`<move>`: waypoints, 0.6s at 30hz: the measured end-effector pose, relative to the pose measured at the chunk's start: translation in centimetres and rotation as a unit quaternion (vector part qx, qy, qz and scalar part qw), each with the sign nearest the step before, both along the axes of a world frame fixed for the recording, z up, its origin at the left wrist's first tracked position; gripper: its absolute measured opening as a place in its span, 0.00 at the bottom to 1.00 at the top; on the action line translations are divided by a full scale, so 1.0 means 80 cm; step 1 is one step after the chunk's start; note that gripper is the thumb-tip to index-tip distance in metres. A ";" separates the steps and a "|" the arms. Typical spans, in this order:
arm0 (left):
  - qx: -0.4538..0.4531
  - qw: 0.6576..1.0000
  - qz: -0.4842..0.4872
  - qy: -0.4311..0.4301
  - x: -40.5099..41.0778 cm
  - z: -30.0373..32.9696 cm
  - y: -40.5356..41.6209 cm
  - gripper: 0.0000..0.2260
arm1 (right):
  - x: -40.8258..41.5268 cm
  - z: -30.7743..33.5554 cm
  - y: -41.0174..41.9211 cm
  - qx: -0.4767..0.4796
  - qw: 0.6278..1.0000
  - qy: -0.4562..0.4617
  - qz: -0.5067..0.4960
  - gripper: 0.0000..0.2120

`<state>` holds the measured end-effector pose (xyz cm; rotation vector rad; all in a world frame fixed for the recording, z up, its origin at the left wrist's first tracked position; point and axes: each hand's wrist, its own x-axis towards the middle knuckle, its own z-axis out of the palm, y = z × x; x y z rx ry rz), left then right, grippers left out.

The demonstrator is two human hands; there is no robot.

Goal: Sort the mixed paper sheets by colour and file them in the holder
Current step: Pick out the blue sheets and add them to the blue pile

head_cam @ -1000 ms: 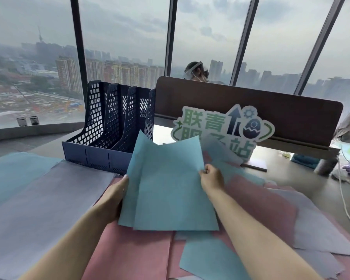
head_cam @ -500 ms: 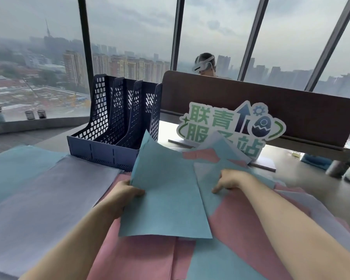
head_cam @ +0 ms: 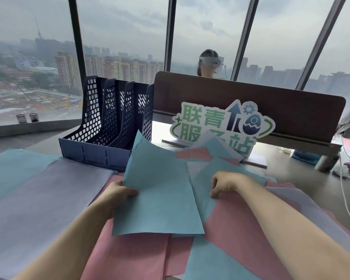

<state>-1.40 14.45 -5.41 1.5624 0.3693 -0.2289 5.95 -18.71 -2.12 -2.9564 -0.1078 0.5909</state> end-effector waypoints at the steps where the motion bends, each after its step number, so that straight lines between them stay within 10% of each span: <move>1: 0.001 1.000 0.001 0.000 0.000 0.000 0.000 0.11 | 0.001 -0.002 -0.001 0.004 1.000 -0.002 0.001 0.10; 18: 0.002 1.000 0.001 0.004 0.003 -0.003 0.003 0.12 | 0.001 -0.003 0.009 0.003 0.999 0.009 0.040 0.10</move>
